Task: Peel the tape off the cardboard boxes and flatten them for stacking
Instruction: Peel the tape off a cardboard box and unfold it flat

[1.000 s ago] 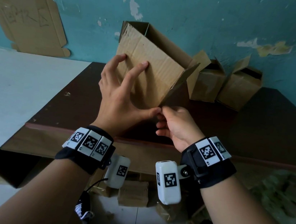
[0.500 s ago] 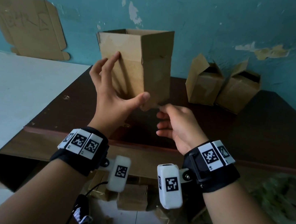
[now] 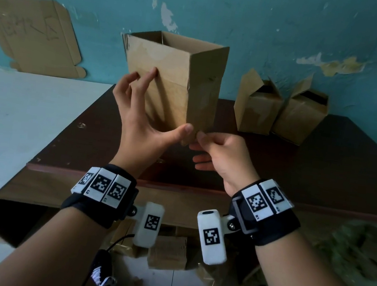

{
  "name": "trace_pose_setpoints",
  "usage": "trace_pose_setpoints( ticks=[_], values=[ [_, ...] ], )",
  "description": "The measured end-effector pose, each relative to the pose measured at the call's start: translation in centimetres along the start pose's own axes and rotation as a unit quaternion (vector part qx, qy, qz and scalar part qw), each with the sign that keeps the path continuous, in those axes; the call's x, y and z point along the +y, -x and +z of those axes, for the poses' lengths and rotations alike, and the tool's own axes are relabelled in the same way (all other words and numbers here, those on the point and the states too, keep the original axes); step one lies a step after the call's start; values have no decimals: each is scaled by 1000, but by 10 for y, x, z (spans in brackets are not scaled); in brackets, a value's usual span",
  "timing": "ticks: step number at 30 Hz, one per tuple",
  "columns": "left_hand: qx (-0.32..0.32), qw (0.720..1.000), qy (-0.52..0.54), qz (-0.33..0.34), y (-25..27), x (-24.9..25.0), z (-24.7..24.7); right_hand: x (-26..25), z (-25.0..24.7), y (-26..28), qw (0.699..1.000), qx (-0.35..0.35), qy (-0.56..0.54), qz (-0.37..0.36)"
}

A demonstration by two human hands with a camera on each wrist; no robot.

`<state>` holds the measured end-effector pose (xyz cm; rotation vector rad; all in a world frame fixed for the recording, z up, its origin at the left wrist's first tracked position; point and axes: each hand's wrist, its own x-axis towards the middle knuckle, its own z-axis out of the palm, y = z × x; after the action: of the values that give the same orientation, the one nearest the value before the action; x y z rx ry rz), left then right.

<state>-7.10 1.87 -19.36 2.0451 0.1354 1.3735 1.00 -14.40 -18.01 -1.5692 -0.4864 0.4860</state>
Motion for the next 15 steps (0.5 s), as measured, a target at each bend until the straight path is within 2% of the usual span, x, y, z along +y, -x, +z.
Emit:
trace_pose_setpoints(
  ticks=[2, 8, 12, 15],
  values=[
    [-2, 1000, -11, 11, 0, 1, -1, 0, -2, -1, 1000, 0, -3, -1],
    [-3, 999, -37, 1, 3, 2, 2, 3, -3, -4, 995, 34, 91, -38],
    [37, 999, -5, -34, 3, 8, 6, 0, -1, -6, 997, 20, 66, -40],
    [52, 993, 55, -96, 3, 8, 9, -3, 1, -6, 1000, -3, 16, -22]
  ],
)
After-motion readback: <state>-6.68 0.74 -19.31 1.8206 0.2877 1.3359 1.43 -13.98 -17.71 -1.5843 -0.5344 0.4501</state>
